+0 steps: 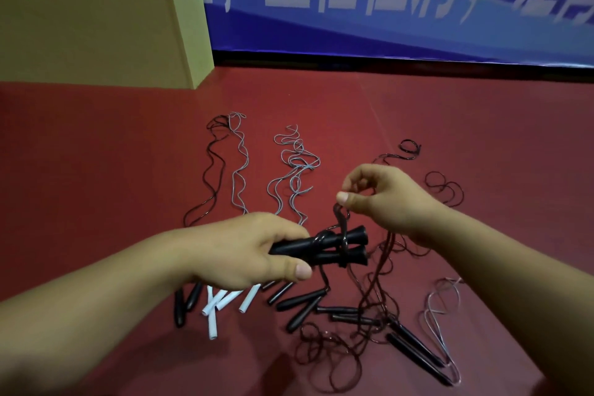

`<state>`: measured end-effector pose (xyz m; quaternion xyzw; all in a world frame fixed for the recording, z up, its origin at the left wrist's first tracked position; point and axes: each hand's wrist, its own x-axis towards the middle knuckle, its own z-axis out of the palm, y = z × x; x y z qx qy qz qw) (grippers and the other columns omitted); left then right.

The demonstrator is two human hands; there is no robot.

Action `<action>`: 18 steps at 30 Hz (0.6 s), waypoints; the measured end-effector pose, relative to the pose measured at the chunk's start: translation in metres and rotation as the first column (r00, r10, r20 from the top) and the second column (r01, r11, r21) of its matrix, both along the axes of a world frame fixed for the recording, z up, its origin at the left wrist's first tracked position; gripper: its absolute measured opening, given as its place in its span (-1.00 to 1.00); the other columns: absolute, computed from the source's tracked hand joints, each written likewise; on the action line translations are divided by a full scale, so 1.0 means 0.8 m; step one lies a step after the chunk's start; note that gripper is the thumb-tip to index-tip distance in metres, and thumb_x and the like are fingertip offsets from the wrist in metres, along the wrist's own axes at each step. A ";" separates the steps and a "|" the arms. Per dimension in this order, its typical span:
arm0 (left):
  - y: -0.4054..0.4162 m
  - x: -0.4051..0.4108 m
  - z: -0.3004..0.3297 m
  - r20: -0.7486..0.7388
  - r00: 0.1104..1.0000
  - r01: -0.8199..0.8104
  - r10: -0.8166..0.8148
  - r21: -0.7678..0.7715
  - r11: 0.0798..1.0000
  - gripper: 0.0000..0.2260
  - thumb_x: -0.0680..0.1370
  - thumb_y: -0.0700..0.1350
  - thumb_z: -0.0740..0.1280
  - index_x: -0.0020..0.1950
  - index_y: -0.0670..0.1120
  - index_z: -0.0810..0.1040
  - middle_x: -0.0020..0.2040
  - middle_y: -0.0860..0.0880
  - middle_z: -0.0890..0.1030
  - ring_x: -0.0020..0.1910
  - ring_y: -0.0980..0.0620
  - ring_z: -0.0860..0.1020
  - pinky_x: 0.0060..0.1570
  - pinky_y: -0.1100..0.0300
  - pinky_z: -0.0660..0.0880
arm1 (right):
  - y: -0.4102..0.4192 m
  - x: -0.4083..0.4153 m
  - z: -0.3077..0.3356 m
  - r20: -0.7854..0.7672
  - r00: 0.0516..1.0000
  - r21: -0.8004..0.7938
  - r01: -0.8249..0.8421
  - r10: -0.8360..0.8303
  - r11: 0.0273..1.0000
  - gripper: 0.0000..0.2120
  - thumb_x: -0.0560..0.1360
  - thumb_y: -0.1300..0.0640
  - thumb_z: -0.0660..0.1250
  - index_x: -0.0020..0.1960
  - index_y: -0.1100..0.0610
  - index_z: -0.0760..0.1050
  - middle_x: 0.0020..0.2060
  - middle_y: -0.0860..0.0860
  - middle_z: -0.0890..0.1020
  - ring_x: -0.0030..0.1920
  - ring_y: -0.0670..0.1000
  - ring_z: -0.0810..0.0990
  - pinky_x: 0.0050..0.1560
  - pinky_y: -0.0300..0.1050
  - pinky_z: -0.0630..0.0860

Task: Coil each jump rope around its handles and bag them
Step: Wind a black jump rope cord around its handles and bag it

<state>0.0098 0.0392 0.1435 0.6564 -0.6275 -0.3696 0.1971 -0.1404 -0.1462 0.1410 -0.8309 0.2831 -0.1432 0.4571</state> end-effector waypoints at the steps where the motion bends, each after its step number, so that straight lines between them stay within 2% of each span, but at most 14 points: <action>1: 0.001 -0.001 0.000 -0.059 0.998 -0.008 0.008 -0.014 1.000 -0.80 0.58 0.04 0.37 -0.12 -0.06 0.49 -0.37 0.10 0.34 -0.38 0.08 0.30 -0.35 0.18 0.26 | 0.000 0.000 -0.002 -0.046 0.999 0.003 -0.022 0.022 1.000 -0.91 0.48 0.13 0.45 -0.15 0.14 0.59 -0.28 0.06 0.61 -0.30 -0.06 0.50 -0.30 -0.29 0.45; 3: 0.001 -0.001 0.003 -0.168 0.985 -0.054 0.046 -0.043 0.998 -0.82 0.58 -0.02 0.37 -0.05 -0.14 0.55 -0.35 0.16 0.47 -0.42 0.18 0.35 -0.36 0.32 0.29 | 0.002 -0.001 -0.005 -0.170 0.982 0.041 -0.081 0.086 0.996 -0.85 0.49 0.25 0.39 -0.25 0.10 0.60 -0.38 0.01 0.59 -0.37 -0.04 0.47 -0.35 -0.22 0.41; 5: 0.001 -0.004 0.007 -0.247 0.965 -0.107 0.086 -0.074 0.991 -0.83 0.58 -0.05 0.35 -0.01 -0.17 0.57 -0.23 0.10 0.64 -0.39 0.24 0.43 -0.35 0.40 0.33 | 0.010 -0.002 -0.006 -0.251 0.956 0.119 -0.124 0.151 0.985 -0.71 0.50 0.36 0.28 -0.30 0.06 0.58 -0.44 -0.01 0.54 -0.43 -0.05 0.42 -0.41 -0.24 0.36; 8: -0.003 -0.007 0.007 -0.403 0.895 -0.251 0.192 -0.100 0.963 -0.79 0.58 -0.05 0.31 0.07 -0.19 0.54 -0.19 -0.03 0.67 -0.22 0.10 0.63 -0.26 0.28 0.50 | 0.030 0.005 -0.011 -0.207 0.959 0.250 -0.139 0.193 0.958 -0.84 0.61 0.17 0.25 -0.12 0.16 0.53 -0.34 0.03 0.55 -0.39 -0.06 0.46 -0.38 -0.23 0.44; 10: -0.006 -0.007 0.007 -0.490 0.819 -0.382 0.300 -0.075 0.921 -0.68 0.53 0.00 0.31 0.12 -0.22 0.49 -0.24 -0.07 0.64 -0.21 -0.04 0.67 -0.32 0.17 0.57 | 0.041 0.012 -0.012 -0.133 0.977 0.384 -0.106 0.169 0.917 -0.80 0.64 0.09 0.19 -0.03 0.19 0.50 -0.35 0.02 0.55 -0.40 -0.04 0.48 -0.35 -0.20 0.46; 12: -0.008 -0.004 0.007 -0.518 0.769 -0.471 0.375 -0.062 0.880 -0.68 0.52 0.04 0.30 0.11 -0.19 0.47 -0.30 -0.06 0.63 -0.30 -0.06 0.65 -0.41 0.16 0.56 | 0.048 0.018 -0.009 -0.096 0.985 0.457 -0.081 0.140 0.886 -0.76 0.65 0.06 0.16 0.01 0.20 0.50 -0.39 0.03 0.55 -0.38 -0.01 0.48 -0.34 -0.17 0.45; 15: -0.011 0.001 0.004 -0.502 0.735 -0.552 0.456 -0.053 0.832 -0.88 0.61 -0.03 0.27 0.05 -0.05 0.49 -0.34 -0.08 0.61 -0.41 -0.05 0.60 -0.49 0.20 0.51 | 0.054 0.020 -0.007 -0.079 0.992 0.464 -0.053 0.100 0.884 -0.72 0.66 0.03 0.14 0.05 0.24 0.47 -0.45 0.03 0.53 -0.43 -0.01 0.46 -0.34 -0.15 0.41; 18: -0.013 0.011 -0.001 -0.464 0.710 -0.612 0.530 -0.034 0.790 -0.85 0.63 -0.05 0.26 0.08 -0.13 0.47 -0.35 -0.08 0.58 -0.48 -0.03 0.57 -0.56 0.23 0.46 | 0.056 0.022 -0.006 -0.071 0.994 0.436 -0.043 0.082 0.899 -0.75 0.65 0.02 0.15 0.03 0.20 0.44 -0.44 0.02 0.55 -0.45 -0.03 0.45 -0.35 -0.18 0.39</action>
